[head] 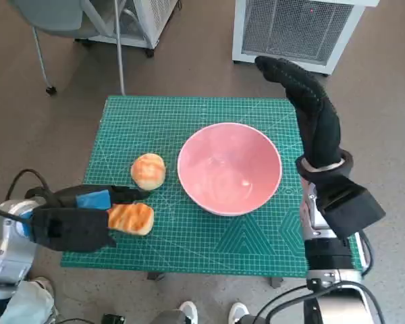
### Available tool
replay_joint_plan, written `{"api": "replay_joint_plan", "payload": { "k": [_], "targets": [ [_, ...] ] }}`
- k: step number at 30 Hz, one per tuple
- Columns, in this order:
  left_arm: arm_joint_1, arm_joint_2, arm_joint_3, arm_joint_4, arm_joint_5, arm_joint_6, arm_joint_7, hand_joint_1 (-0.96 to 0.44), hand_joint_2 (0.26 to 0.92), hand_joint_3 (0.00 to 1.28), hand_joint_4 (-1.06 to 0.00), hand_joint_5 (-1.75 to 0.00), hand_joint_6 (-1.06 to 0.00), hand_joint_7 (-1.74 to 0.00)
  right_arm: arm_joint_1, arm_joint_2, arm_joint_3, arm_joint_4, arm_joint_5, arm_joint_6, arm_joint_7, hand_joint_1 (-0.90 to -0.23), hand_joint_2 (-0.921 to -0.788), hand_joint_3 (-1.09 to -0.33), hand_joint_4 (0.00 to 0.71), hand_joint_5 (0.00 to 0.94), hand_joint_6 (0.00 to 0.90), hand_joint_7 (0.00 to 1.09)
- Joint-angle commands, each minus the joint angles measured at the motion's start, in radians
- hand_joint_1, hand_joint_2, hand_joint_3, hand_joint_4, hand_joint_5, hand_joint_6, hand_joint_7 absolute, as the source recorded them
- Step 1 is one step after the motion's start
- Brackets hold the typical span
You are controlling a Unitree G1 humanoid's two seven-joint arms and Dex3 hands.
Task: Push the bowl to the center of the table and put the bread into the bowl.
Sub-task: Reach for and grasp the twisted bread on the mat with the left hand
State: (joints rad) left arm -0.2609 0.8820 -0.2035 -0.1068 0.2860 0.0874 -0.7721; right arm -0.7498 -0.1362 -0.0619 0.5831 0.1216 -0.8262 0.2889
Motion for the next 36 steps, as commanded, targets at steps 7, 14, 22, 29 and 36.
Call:
{"api": "replay_joint_plan", "payload": {
  "k": [7, 14, 22, 29, 36],
  "targets": [
    [0.033, -0.021, 0.031, 0.044, 0.023, -0.201, 0.106, -0.02, 0.889, 0.08, -0.77, -1.04, -0.62, -1.03, 0.031, -0.001, -0.003, -0.012, 0.025, 0.032, 0.024, -0.764, -0.921, -0.831, 0.287, 0.002, 0.057, 0.63],
    [0.038, -0.027, 0.093, 0.044, -0.016, -0.267, 0.13, 0.0, 0.881, 0.09, -0.8, -1.08, -0.64, -1.12, 0.033, -0.003, -0.004, -0.023, 0.035, 0.04, 0.033, -0.762, -0.921, -0.821, 0.287, 0.002, 0.053, 0.64],
    [0.036, -0.031, 0.153, 0.034, -0.044, -0.29, 0.148, 0.0, 0.885, 0.09, -0.79, -1.09, -0.62, -1.14, 0.033, -0.002, -0.005, -0.028, 0.039, 0.039, 0.039, -0.759, -0.921, -0.818, 0.287, 0.002, 0.048, 0.65],
    [0.027, -0.034, 0.203, 0.004, -0.059, -0.291, 0.163, 0.0, 0.894, 0.09, -0.77, -1.11, -0.61, -1.16, 0.028, -0.002, -0.007, -0.022, 0.043, 0.039, 0.044, -0.757, -0.921, -0.818, 0.287, 0.002, 0.044, 0.66],
    [0.003, -0.04, 0.243, -0.029, -0.069, -0.283, 0.187, 0.0, 0.916, 0.08, -0.71, -1.14, -0.58, -1.22, 0.024, 0.003, -0.01, -0.014, 0.049, 0.036, 0.051, -0.757, -0.921, -0.812, 0.289, 0.003, 0.041, 0.67]
  ]
}}
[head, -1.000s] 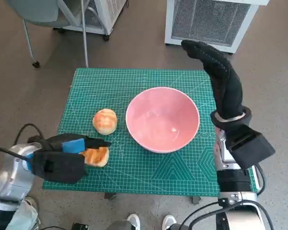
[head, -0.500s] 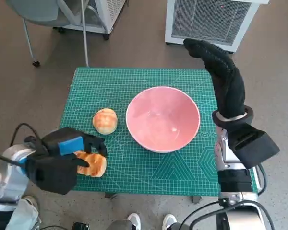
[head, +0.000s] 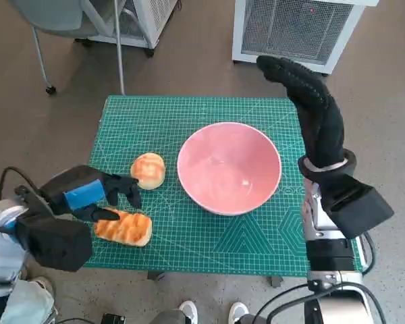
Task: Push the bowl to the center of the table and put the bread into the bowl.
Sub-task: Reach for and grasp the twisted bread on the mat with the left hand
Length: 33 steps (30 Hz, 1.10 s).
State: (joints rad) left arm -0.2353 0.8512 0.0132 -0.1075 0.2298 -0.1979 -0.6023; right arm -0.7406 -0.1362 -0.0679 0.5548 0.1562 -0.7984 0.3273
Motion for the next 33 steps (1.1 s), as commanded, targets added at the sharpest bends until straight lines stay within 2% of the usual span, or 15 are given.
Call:
{"api": "replay_joint_plan", "payload": {
  "k": [1, 12, 15, 17, 18, 20, 23, 27, 33],
  "targets": [
    [-0.025, -0.011, 0.03, -0.032, -0.015, 0.004, 0.02, 0.0, 0.918, 0.09, -0.71, -1.14, -0.58, -1.22, 0.015, 0.003, -0.004, 0.015, 0.014, 0.008, 0.014, -0.757, -0.921, -0.811, 0.289, 0.003, 0.04, 0.67],
    [0.003, -0.019, 0.063, -0.069, -0.015, 0.018, 0.036, 0.0, 0.92, 0.09, -0.69, -1.11, -0.57, -1.27, 0.022, 0.003, -0.006, 0.002, 0.011, 0.006, 0.012, -0.752, -0.921, -0.81, 0.289, 0.002, 0.036, 0.67],
    [0.035, 0.007, 0.06, -0.106, -0.026, 0.08, -0.02, 0.0, 0.92, 0.1, -0.68, -1.12, -0.56, -1.28, 0.024, 0.001, -0.008, -0.004, 0.01, 0.007, 0.01, -0.748, -0.921, -0.812, 0.289, 0.002, 0.034, 0.67],
    [0.056, 0.047, 0.047, -0.144, -0.028, 0.158, -0.094, 0.0, 0.921, 0.18, -0.56, -1.24, -0.49, -1.36, 0.026, -0.001, -0.009, -0.009, 0.008, 0.008, 0.008, -0.743, -0.921, -0.816, 0.287, 0.001, 0.03, 0.68],
    [0.063, 0.066, 0.041, -0.161, -0.029, 0.195, -0.13, -0.03, 0.885, 0.18, -0.47, -1.11, -0.42, -1.22, 0.026, -0.001, -0.009, -0.012, 0.007, 0.009, 0.006, -0.742, -0.921, -0.817, 0.287, 0.001, 0.029, 0.68],
    [0.056, 0.116, 0.014, -0.2, -0.022, 0.299, -0.228, -0.13, 0.806, 0.12, -0.33, -0.54, -0.28, -0.67, 0.027, -0.002, -0.01, -0.014, 0.005, 0.009, 0.005, -0.739, -0.921, -0.819, 0.287, 0.001, 0.026, 0.68],
    [0.031, 0.164, -0.034, -0.235, 0.003, 0.394, -0.33, -0.26, 0.763, 0.06, -0.2, -0.18, -0.16, -0.29, 0.027, -0.002, -0.012, -0.017, 0.005, 0.011, 0.003, -0.735, -0.921, -0.822, 0.286, 0.0, 0.021, 0.69],
    [0.054, 0.162, -0.038, -0.262, 0.006, 0.405, -0.336, -0.39, 0.749, 0.03, -0.13, -0.04, -0.13, -0.13, 0.022, 0.0, -0.015, -0.009, 0.012, 0.014, 0.005, -0.732, -0.921, -0.825, 0.284, 0.001, 0.006, 0.72],
    [0.1, 0.149, -0.041, -0.288, 0.027, 0.41, -0.305, -0.42, 0.748, 0.02, -0.07, 0.0, -0.12, -0.08, 0.022, 0.007, -0.013, -0.007, 0.012, 0.018, 0.005, -0.742, -0.921, -0.82, 0.285, 0.002, 0.004, 0.73]
  ]
}}
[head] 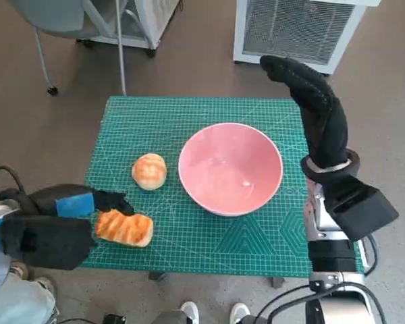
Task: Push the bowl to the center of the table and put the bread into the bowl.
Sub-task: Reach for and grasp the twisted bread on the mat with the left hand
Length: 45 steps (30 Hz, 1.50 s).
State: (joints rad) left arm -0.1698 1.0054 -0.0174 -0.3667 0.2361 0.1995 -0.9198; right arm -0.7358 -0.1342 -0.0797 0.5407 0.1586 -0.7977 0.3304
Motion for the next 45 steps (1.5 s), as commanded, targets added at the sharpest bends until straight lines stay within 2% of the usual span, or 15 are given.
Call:
{"api": "replay_joint_plan", "payload": {
  "k": [1, 10, 14, 21, 28, 37, 38, 39, 40, 41, 42, 43, 45],
  "targets": [
    [0.039, -0.005, -0.013, -0.03, 0.024, 0.01, 0.015, -0.42, 0.748, 0.02, -0.06, 0.0, -0.12, -0.07, 0.018, 0.006, -0.001, 0.007, 0.009, 0.018, 0.002, -0.745, -0.921, -0.819, 0.285, 0.002, 0.004, 0.73],
    [0.061, -0.017, -0.05, -0.029, 0.061, 0.012, 0.035, -0.42, 0.755, 0.01, -0.03, 0.0, -0.1, -0.05, 0.024, 0.005, 0.001, -0.005, -0.001, 0.026, -0.006, -0.764, -0.921, -0.808, 0.288, 0.003, 0.011, 0.73],
    [0.08, -0.045, -0.072, 0.003, 0.099, -0.042, 0.1, -0.42, 0.761, 0.01, -0.03, 0.0, -0.1, -0.04, 0.027, 0.001, 0.0, -0.01, -0.001, 0.029, -0.005, -0.762, -0.921, -0.81, 0.287, 0.003, 0.012, 0.72],
    [0.097, -0.134, -0.112, 0.133, 0.172, -0.199, 0.288, -0.4, 0.788, 0.02, -0.06, -0.01, -0.12, -0.03, 0.03, -0.001, 0.001, -0.017, -0.006, 0.03, -0.006, -0.759, -0.921, -0.813, 0.287, 0.002, 0.013, 0.72],
    [0.096, -0.207, -0.145, 0.251, 0.234, -0.293, 0.423, -0.26, 0.821, 0.03, -0.18, -0.04, -0.2, -0.06, 0.029, -0.004, 0.001, -0.021, -0.005, 0.036, -0.003, -0.757, -0.921, -0.814, 0.287, 0.002, 0.013, 0.72],
    [0.066, -0.237, -0.204, 0.334, 0.346, -0.297, 0.476, -0.1, 0.873, 0.04, -0.4, -0.07, -0.36, -0.12, 0.031, -0.006, 0.001, -0.028, 0.008, 0.042, 0.008, -0.754, -0.921, -0.817, 0.285, 0.001, 0.011, 0.72],
    [0.064, -0.237, -0.208, 0.342, 0.359, -0.304, 0.485, -0.09, 0.881, 0.04, -0.43, -0.09, -0.39, -0.18, 0.032, -0.006, 0.002, -0.029, 0.009, 0.042, 0.009, -0.753, -0.921, -0.817, 0.285, 0.001, 0.011, 0.72],
    [0.062, -0.236, -0.21, 0.352, 0.369, -0.319, 0.502, -0.07, 0.893, 0.03, -0.48, -0.1, -0.4, -0.32, 0.032, -0.006, 0.002, -0.029, 0.011, 0.042, 0.011, -0.752, -0.921, -0.818, 0.285, 0.001, 0.011, 0.72],
    [0.061, -0.236, -0.211, 0.359, 0.375, -0.33, 0.514, -0.12, 0.898, 0.06, -0.54, -0.15, -0.43, -0.53, 0.032, -0.006, 0.002, -0.029, 0.013, 0.042, 0.012, -0.751, -0.921, -0.818, 0.285, 0.001, 0.01, 0.72],
    [0.064, -0.235, -0.208, 0.362, 0.38, -0.345, 0.531, -0.21, 0.906, 0.12, -0.57, -0.32, -0.46, -0.84, 0.032, -0.006, 0.001, -0.029, 0.015, 0.042, 0.014, -0.75, -0.921, -0.819, 0.285, 0.001, 0.01, 0.72],
    [0.065, -0.234, -0.206, 0.365, 0.383, -0.355, 0.543, -0.13, 0.908, 0.12, -0.61, -0.62, -0.48, -1.01, 0.032, -0.006, 0.001, -0.029, 0.017, 0.042, 0.015, -0.75, -0.921, -0.819, 0.285, 0.001, 0.009, 0.72],
    [0.072, -0.229, -0.2, 0.36, 0.386, -0.369, 0.557, -0.08, 0.91, 0.13, -0.64, -0.81, -0.5, -1.12, 0.033, -0.005, 0.001, -0.03, 0.019, 0.043, 0.017, -0.749, -0.921, -0.819, 0.285, 0.001, 0.009, 0.72],
    [0.081, -0.22, -0.189, 0.35, 0.387, -0.388, 0.574, -0.04, 0.892, 0.14, -0.69, -0.98, -0.54, -1.15, 0.034, -0.004, 0.001, -0.032, 0.022, 0.044, 0.02, -0.748, -0.921, -0.82, 0.284, 0.001, 0.008, 0.72]
  ]
}}
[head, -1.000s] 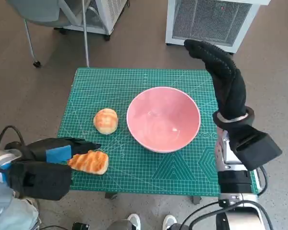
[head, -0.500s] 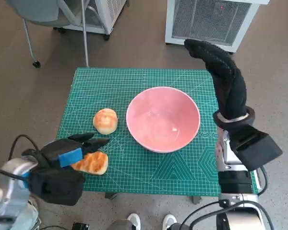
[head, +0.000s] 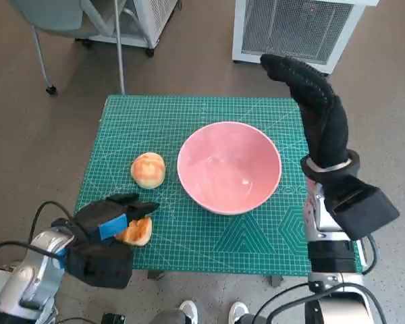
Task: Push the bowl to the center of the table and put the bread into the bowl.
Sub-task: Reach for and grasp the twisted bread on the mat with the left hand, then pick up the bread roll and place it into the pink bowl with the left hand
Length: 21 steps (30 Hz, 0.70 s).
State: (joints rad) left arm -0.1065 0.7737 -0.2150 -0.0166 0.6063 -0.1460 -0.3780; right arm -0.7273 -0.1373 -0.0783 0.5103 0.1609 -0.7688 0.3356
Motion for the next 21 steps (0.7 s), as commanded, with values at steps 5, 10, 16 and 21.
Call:
{"api": "replay_joint_plan", "payload": {
  "k": [5, 10, 16, 21],
  "targets": [
    [0.042, 0.027, 0.043, -0.039, -0.005, -0.078, 0.043, -0.01, 0.875, 0.15, -0.73, -1.12, -0.58, -1.18, 0.025, -0.001, -0.004, -0.004, 0.026, 0.018, 0.02, -0.744, -0.921, -0.821, 0.283, 0.0, 0.005, 0.73],
    [0.057, 0.035, 0.08, -0.079, -0.023, -0.1, 0.037, 0.0, 0.873, 0.15, -0.73, -1.14, -0.59, -1.2, 0.023, 0.001, -0.005, -0.006, 0.03, 0.021, 0.02, -0.736, -0.921, -0.826, 0.281, 0.0, 0.0, 0.73],
    [0.062, 0.033, 0.113, -0.105, -0.047, -0.121, 0.035, 0.0, 0.884, 0.15, -0.71, -1.16, -0.58, -1.21, 0.019, 0.006, -0.005, 0.008, 0.035, 0.017, 0.02, -0.735, -0.921, -0.825, 0.282, 0.001, -0.001, 0.72],
    [0.056, 0.025, 0.129, -0.111, -0.045, -0.131, 0.04, 0.0, 0.887, 0.14, -0.71, -1.18, -0.57, -1.2, 0.019, 0.009, -0.004, 0.01, 0.04, 0.017, 0.022, -0.738, -0.921, -0.824, 0.282, 0.001, -0.001, 0.72]
  ]
}}
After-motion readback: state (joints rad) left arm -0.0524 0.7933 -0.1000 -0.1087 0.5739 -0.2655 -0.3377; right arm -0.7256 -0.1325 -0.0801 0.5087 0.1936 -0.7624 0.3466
